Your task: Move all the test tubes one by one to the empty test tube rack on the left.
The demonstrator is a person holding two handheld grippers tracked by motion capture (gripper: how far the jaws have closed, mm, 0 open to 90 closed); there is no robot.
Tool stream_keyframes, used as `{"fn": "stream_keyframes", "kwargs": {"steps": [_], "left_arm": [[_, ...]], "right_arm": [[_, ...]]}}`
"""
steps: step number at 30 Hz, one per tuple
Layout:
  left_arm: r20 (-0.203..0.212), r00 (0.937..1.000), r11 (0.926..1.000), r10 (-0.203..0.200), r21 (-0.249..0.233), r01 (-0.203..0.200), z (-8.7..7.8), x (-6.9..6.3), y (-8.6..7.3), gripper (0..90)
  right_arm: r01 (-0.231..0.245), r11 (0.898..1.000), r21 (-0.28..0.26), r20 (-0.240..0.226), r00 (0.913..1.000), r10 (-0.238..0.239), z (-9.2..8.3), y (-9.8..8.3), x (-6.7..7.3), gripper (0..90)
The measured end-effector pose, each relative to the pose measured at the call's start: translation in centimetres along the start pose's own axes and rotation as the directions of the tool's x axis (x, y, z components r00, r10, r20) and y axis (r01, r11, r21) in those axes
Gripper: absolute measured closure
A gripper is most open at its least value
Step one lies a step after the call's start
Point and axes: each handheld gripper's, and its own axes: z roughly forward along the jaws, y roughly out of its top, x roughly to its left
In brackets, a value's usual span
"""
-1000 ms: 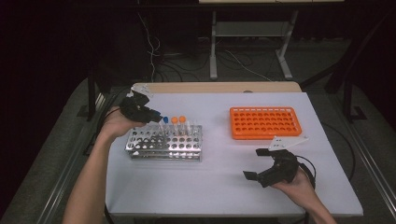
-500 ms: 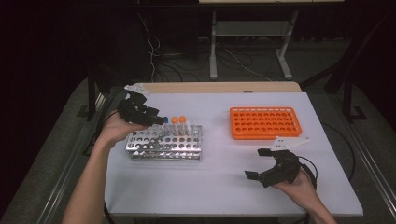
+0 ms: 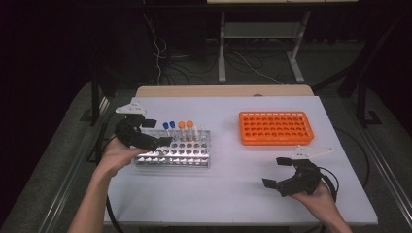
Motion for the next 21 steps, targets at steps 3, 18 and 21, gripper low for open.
{"fn": "stream_keyframes", "kwargs": {"steps": [3, 18, 21], "left_arm": [[-0.005, 1.0, 0.9998, -0.007, -0.021, 0.007, 0.0, -0.7, -0.9, 0.0], [0.021, 0.9997, 0.989, -0.014, -0.147, 0.017, 0.2, -4.4, -5.7, 0.0], [0.027, 0.9996, 0.9878, -0.013, -0.155, 0.017, 0.7, -4.9, -6.5, 0.0]], "right_arm": [[-0.011, 1.0, -0.007, 0.005, 0.9999, 0.011, -0.3, -0.4, -0.1, 0.2], [-0.015, 0.999, -0.028, 0.01, 0.9998, 0.015, -1.0, -1.4, 0.3, 0.2], [-0.02, 0.999, -0.034, 0.017, 0.9996, 0.02, -1.3, -1.8, 0.3, 0.2]]}}
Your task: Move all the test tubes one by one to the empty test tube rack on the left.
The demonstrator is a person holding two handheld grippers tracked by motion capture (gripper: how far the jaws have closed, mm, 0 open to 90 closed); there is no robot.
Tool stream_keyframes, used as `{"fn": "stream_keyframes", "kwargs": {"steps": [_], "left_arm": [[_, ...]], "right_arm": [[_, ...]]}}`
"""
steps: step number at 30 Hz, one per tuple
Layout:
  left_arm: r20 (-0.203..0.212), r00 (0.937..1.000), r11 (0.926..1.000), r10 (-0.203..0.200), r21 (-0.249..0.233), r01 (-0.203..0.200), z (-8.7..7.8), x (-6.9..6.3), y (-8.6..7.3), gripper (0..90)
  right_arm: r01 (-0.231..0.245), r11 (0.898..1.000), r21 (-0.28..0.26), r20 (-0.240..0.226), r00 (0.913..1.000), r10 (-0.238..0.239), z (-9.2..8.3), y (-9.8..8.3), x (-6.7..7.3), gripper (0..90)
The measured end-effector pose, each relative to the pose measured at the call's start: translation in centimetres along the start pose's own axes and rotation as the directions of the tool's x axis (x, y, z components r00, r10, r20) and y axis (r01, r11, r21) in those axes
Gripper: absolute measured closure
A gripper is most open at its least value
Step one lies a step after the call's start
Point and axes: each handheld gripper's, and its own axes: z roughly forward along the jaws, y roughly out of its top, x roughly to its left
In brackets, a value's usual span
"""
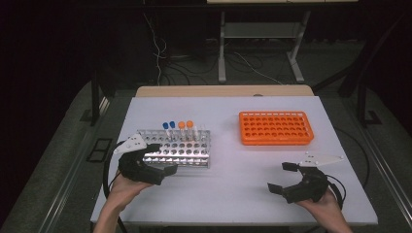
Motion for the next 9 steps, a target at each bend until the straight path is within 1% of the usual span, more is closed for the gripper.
{"fn": "stream_keyframes", "kwargs": {"steps": [6, 9], "left_arm": [[0.007, 0.9998, 0.9996, -0.019, -0.022, 0.019, 0.9, -0.5, -1.9, 0.0], [0.011, 0.9997, 0.9997, -0.021, -0.012, 0.021, 1.4, -0.6, -2.4, 0.0]], "right_arm": [[-0.007, 1.0, -0.001, 0.005, 1.0, 0.007, -0.1, -0.5, 0.0, 0.2], [-0.009, 1.0, -0.004, 0.001, 1.0, 0.009, -0.1, -0.5, -0.1, 0.2]]}}
